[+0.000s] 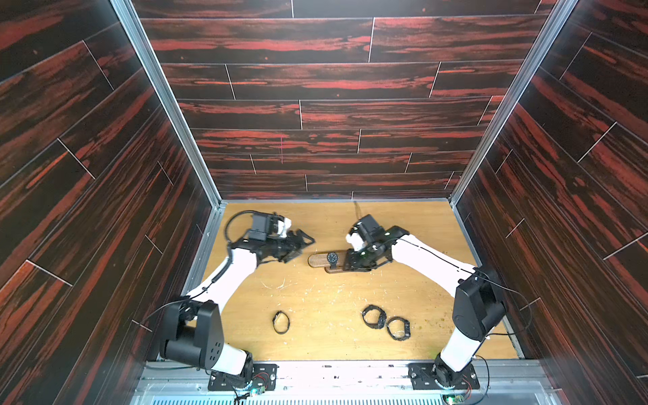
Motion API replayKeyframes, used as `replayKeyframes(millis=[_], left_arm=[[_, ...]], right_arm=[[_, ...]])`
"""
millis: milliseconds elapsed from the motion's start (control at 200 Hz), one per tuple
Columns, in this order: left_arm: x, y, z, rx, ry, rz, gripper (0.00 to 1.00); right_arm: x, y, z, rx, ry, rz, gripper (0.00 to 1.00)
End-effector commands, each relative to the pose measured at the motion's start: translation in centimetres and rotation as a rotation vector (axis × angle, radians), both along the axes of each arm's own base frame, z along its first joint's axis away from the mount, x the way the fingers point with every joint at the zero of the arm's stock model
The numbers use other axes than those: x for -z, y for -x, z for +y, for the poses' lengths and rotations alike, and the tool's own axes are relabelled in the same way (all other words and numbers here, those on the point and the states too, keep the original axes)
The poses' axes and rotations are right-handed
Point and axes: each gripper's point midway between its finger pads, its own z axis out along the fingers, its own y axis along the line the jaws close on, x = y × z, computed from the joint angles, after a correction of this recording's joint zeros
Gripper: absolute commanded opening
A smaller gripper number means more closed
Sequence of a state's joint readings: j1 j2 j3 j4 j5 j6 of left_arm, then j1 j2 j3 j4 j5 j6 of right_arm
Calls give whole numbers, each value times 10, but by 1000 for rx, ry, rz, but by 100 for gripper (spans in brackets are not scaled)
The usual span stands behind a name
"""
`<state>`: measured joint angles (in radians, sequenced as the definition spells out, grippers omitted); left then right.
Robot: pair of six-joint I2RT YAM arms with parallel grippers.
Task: Place watch on stand
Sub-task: Pick up the watch at the center of the board.
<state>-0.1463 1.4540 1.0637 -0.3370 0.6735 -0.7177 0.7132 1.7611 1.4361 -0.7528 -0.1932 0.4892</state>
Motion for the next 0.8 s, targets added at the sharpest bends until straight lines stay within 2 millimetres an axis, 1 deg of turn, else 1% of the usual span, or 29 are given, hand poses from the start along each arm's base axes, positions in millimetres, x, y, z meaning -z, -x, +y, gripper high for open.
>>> replayKeyframes(millis=[0, 120, 195, 311, 326, 441, 581, 691, 792], left_arm=[[21, 22, 31, -77, -77, 90, 81], [26, 35, 56, -156, -114, 115, 81], [33, 45, 73, -222, -132, 152, 80], [41, 61, 91, -298, -133, 181, 79], [46, 69, 93, -302, -140, 214, 79], [58, 92, 110, -364, -193, 272, 79], [69, 115, 133, -453, -240, 325, 80], [74, 124, 148, -527, -235, 349, 82], [81, 130, 158, -580, -214, 373, 82]], right_arm=[[-11, 16, 20, -58, -7, -17, 38], [-6, 35, 45, -145, -10, -23, 37], [-1, 45, 59, -193, -17, -13, 36], [3, 59, 80, -275, -44, -14, 35], [3, 62, 83, -285, -50, -14, 35], [1, 82, 109, -383, -96, 6, 35], [9, 101, 133, -485, -36, -11, 38], [14, 114, 151, -533, -28, 7, 39], [22, 120, 160, -541, -17, 48, 40]])
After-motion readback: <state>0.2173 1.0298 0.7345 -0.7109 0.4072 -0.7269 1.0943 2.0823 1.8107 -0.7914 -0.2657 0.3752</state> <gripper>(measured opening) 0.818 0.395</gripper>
